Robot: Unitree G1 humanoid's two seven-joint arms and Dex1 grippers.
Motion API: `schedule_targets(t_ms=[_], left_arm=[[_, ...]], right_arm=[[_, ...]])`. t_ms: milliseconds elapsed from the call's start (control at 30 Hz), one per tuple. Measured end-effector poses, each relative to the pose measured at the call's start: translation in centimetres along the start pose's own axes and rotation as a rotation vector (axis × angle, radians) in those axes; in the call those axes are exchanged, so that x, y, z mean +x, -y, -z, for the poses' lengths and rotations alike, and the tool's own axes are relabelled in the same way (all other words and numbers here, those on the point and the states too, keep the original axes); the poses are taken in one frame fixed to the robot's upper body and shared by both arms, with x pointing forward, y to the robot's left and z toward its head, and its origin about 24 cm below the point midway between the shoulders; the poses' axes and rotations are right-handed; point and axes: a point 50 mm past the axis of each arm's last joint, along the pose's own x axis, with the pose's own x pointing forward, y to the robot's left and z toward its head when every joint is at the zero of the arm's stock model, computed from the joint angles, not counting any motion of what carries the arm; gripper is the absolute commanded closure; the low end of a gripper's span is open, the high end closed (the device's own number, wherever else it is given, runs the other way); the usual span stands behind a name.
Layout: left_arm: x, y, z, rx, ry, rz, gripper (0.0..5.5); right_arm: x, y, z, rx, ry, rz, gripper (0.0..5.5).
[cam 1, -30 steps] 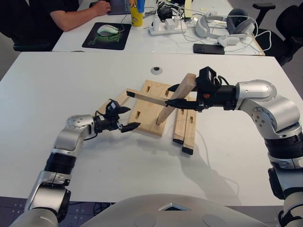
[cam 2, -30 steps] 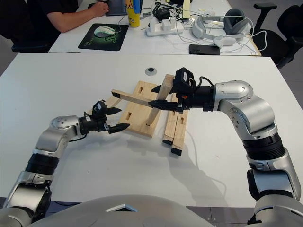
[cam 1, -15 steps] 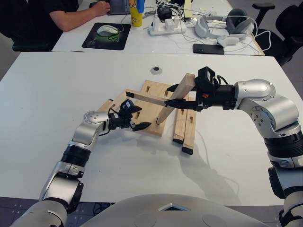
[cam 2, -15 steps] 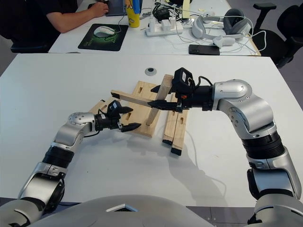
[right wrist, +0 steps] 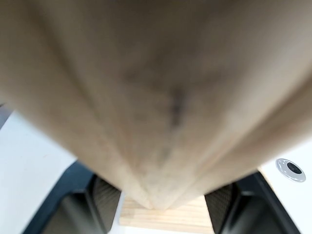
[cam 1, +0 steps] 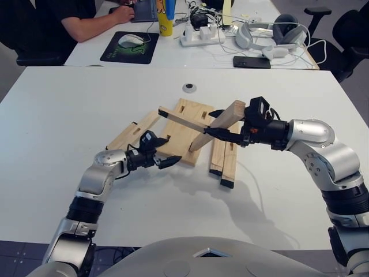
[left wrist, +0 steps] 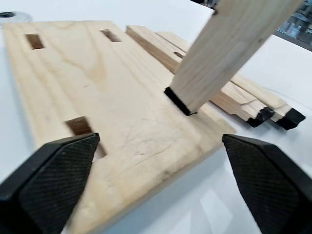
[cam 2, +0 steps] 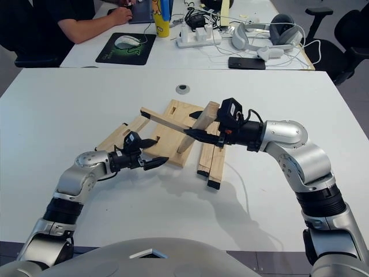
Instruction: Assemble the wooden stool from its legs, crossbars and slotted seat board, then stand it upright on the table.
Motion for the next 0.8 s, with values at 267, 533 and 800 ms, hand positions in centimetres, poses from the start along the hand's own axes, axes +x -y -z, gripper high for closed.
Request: schedule_targets(t_ms=[267,533,800], left_arm=[[-2.0,-2.6,0.6,0.022,-0.083,-0.161,0.83],[0.3,-3.2,-0.3,0.039,-0.104,-0.157,0.83],[1.3,-2.8,-0.6,0.029,-0.152,-0.114,1.4]], right_arm=[[0.3,0.2,-0.1,-0.008,-0.02,-0.021,3.45],[0.4,0.3,0.0,-0.003,-0.032,-0.024,3.45],[0.7,0.4,-0.3,-0.011,-0.055,-0.038,3.45]])
